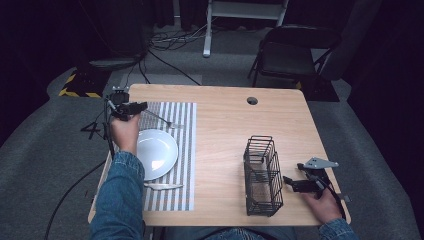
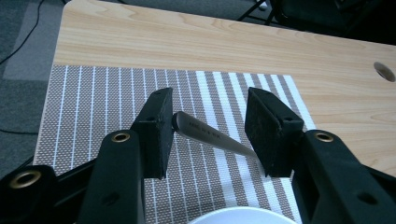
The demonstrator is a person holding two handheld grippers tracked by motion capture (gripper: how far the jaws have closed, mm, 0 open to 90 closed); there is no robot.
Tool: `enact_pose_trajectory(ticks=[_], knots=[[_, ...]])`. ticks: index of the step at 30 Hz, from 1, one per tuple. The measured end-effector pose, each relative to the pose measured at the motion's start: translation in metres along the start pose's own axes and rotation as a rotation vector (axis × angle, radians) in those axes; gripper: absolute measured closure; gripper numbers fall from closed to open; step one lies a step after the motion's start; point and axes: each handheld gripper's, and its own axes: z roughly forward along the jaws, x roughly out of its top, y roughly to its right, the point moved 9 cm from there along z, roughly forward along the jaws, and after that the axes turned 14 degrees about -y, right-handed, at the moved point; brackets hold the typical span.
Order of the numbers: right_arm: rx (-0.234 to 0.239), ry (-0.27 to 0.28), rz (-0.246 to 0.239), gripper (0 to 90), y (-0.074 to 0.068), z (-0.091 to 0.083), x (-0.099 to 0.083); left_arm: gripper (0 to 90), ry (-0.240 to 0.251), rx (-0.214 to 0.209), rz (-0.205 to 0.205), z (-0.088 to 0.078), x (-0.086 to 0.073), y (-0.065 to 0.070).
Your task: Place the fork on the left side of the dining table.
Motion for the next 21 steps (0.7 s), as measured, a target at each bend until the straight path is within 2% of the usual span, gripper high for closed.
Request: enact_pose_trajectory(ticks=[9,10,13,18,21], knots=[[0.000,0.000,0.000,15.1,0.000,0.000,0.000,50.1,-0.015,0.013,-0.035,0.005,-0.003,-0.013],[0.000,0.000,0.000,15.1,0.000,0.000,0.000,50.0,-0.004,0.032,-0.038,0.003,-0.003,-0.017],[-0.001,0.000,0.001,15.1,0.000,0.000,0.000,49.8,0.010,0.049,-0.045,-0.005,-0.003,-0.021],[-0.001,0.000,0.002,15.1,0.000,0.000,0.000,49.2,0.028,0.039,-0.036,-0.014,-0.003,-0.018],[-0.001,0.000,0.002,15.1,0.000,0.000,0.000,48.8,0.045,0.032,-0.006,-0.023,-0.002,-0.007]])
